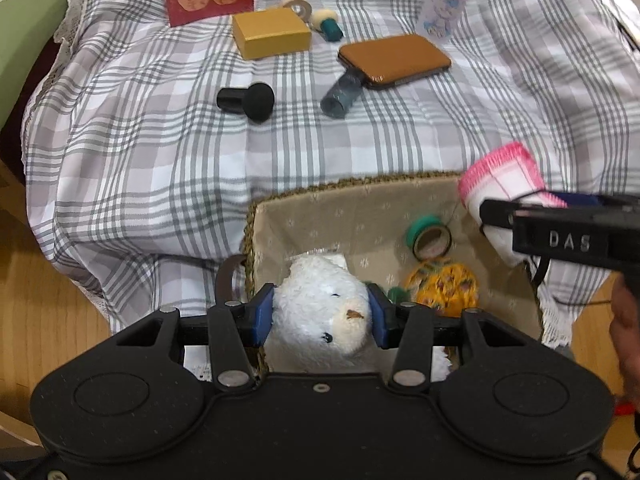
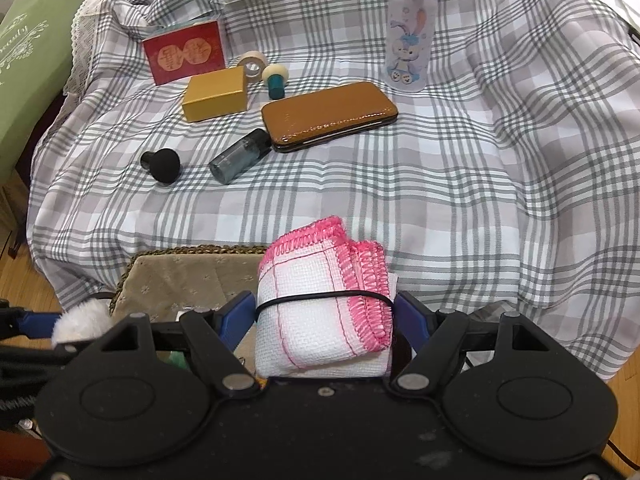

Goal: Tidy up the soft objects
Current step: 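Carry the plush lamb and towel bundle back over the basket, then open both tools to drop the lamb and towel bundle into the basket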

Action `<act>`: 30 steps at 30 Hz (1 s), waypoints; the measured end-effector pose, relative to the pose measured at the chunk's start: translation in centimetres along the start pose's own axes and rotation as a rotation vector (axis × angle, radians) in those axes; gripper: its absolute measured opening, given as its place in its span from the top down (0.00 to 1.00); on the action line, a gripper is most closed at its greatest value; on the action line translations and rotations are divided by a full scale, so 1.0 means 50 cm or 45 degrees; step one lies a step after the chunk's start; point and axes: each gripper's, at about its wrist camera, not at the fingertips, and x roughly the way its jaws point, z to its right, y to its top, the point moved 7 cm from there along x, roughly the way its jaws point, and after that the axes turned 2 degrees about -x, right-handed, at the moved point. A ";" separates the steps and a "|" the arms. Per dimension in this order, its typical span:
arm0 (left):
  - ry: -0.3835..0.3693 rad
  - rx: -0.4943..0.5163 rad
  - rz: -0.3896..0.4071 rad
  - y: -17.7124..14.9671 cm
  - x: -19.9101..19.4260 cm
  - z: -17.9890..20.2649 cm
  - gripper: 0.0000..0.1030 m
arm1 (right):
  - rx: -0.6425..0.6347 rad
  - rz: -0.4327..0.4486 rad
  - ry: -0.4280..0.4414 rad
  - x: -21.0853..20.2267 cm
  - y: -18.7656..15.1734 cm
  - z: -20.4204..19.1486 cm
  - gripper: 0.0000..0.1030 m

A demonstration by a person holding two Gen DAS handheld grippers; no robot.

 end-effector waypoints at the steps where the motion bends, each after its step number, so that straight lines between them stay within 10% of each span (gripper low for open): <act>1: 0.001 0.008 -0.011 -0.003 0.002 0.002 0.54 | -0.002 0.000 0.004 0.000 0.000 -0.002 0.28; 30: 0.071 0.022 0.029 0.006 0.010 0.001 0.42 | -0.045 -0.058 0.156 0.006 -0.014 -0.049 0.21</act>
